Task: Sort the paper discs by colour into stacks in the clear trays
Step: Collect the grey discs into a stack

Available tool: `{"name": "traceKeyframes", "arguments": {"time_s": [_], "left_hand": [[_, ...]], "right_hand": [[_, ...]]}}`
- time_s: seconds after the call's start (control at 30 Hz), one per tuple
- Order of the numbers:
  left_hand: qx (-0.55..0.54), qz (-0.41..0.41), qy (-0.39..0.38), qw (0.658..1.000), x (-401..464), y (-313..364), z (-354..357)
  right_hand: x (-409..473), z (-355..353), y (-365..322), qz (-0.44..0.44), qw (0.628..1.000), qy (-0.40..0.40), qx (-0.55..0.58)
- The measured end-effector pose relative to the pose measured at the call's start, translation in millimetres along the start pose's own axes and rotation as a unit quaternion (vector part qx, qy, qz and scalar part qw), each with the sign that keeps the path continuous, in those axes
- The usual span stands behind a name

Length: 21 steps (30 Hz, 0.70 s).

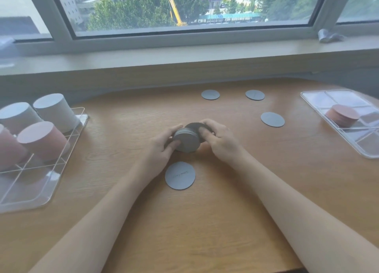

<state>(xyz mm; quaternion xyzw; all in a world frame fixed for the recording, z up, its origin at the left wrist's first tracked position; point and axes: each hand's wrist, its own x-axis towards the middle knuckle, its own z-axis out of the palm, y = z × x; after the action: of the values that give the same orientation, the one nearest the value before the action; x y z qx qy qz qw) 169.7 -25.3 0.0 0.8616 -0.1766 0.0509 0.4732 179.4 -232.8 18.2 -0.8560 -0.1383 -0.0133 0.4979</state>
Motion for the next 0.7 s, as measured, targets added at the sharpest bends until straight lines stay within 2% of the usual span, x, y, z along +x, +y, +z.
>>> {"name": "traceKeyframes", "arguments": {"time_s": [0.17, 0.27, 0.33, 0.37, 0.43, 0.53, 0.63, 0.7], "left_hand": [[0.032, 0.019, 0.011, 0.999, 2.1, -1.0, 0.3], [0.030, 0.007, 0.024, 0.999, 1.6, 3.7, 2.4], [0.039, -0.033, 0.050, 0.997, 1.0, 3.8, -0.6], [0.047, -0.049, 0.064, 0.996, 0.9, 2.3, -3.3], [0.046, -0.064, 0.079, 0.994, 1.3, -0.7, -7.6], [0.038, -0.068, 0.083, 0.994, 1.6, -1.8, -7.9], [0.037, -0.069, 0.085, 0.993, 2.6, -2.1, -7.9], [0.030, -0.069, 0.086, 0.993, 3.4, -3.6, -8.8]], "right_hand": [[-2.4, 15.4, 2.8, -0.051, 0.985, -0.074, -0.146], [-7.3, 10.3, 5.7, -0.071, 0.981, 0.003, -0.179], [-15.4, 1.1, 2.6, -0.135, 0.973, 0.050, -0.178], [-19.7, -3.3, 0.6, -0.175, 0.968, 0.037, -0.176], [-28.6, -6.4, -7.2, -0.226, 0.957, -0.048, -0.178], [-34.1, 4.1, -12.3, -0.236, 0.933, -0.154, -0.225], [-32.2, 7.9, -9.5, -0.249, 0.912, -0.168, -0.280], [-31.5, 5.8, -7.7, -0.262, 0.908, -0.147, -0.293]]}}
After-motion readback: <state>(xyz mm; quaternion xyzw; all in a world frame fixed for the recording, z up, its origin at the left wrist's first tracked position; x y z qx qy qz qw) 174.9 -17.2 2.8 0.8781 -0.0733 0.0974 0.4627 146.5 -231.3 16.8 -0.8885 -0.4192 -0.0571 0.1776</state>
